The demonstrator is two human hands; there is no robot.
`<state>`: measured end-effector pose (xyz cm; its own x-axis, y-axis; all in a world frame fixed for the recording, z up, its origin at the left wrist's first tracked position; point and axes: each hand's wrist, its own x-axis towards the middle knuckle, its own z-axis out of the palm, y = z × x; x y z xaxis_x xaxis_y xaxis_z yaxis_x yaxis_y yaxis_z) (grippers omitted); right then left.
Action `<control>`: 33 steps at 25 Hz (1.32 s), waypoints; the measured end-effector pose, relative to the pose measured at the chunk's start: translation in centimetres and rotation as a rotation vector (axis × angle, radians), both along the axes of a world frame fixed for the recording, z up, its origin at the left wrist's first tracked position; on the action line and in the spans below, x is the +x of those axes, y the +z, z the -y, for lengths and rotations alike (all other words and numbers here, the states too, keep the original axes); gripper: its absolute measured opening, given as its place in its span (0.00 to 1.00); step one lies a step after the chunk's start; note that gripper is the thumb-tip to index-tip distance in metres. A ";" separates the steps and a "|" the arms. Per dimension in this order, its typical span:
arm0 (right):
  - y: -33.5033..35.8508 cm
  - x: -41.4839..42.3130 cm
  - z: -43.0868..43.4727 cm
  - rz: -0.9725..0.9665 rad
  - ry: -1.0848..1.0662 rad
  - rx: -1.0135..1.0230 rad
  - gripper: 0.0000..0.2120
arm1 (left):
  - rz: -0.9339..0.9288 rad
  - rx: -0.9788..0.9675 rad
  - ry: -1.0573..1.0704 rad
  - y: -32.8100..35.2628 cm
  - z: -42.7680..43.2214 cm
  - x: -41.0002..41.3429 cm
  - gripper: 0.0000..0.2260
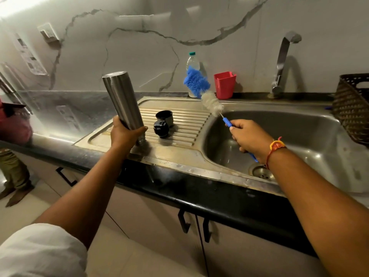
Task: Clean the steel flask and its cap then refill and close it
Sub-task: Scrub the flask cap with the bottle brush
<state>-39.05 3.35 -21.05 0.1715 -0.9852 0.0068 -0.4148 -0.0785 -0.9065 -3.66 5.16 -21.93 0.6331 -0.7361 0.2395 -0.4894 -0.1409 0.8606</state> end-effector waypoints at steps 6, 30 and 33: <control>0.1 0.0 0.1 -0.016 0.009 0.015 0.16 | -0.040 0.075 0.076 0.4 -1.2 -0.8 0.42; 0.7 -0.2 0.0 0.174 -0.112 0.134 0.09 | 0.414 0.013 -0.203 1.5 3.1 -12.1 0.21; 0.9 -0.5 0.2 0.162 -0.114 0.144 0.09 | 0.055 -0.044 -0.264 2.9 4.9 -16.1 0.23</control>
<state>-39.57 3.14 -20.18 0.0670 -0.9909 -0.1166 -0.2620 0.0953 -0.9604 -19.77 0.22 -19.08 0.4060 -0.8618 0.3042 -0.5507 0.0349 0.8340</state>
